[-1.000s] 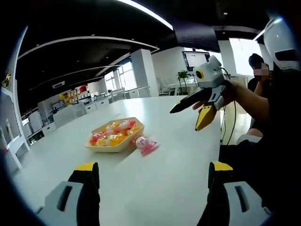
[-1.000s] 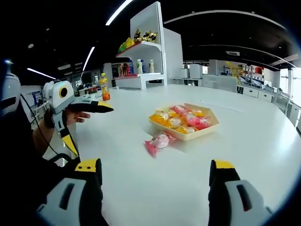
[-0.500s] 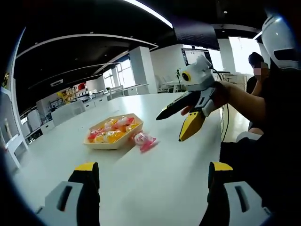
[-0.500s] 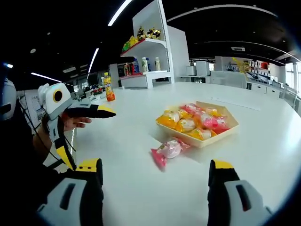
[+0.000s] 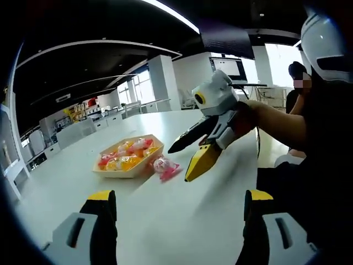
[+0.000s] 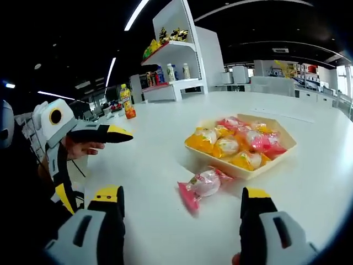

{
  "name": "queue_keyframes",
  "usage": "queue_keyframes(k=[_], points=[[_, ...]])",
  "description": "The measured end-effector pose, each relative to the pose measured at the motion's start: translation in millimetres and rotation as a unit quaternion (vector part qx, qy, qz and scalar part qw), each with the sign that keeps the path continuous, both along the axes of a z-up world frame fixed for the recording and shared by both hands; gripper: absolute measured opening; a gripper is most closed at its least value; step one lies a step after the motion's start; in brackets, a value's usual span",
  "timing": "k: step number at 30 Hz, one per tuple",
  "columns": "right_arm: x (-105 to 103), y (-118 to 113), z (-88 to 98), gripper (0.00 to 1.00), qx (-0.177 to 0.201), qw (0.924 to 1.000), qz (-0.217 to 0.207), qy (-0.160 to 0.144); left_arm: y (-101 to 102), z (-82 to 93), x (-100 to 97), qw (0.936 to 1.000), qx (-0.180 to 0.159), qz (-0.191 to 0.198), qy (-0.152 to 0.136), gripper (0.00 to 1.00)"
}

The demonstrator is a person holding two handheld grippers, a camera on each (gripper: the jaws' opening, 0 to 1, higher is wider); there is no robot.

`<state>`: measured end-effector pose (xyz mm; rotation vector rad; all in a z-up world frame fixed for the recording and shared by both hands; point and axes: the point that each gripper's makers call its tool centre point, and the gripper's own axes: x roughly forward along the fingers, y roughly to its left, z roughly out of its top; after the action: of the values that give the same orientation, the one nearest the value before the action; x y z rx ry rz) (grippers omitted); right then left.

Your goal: Pick up the marshmallows scattered on the table and place them into the bowl on the table

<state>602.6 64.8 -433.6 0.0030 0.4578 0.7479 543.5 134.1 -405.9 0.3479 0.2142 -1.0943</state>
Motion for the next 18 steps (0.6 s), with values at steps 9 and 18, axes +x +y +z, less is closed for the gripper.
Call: queue_keyframes(k=[9, 18], points=[[14.0, 11.1, -1.0, 0.79, 0.014, 0.9999, 0.000, 0.005, 7.6, -3.6, 8.9, 0.9999, 0.008, 0.008, 0.001, 0.95], [31.8, 10.6, -4.3, 0.61, 0.015, 0.9999, -0.004, 0.003, 7.8, -5.7, 17.3, 0.9999, 0.012, 0.006, 0.003, 0.95]])
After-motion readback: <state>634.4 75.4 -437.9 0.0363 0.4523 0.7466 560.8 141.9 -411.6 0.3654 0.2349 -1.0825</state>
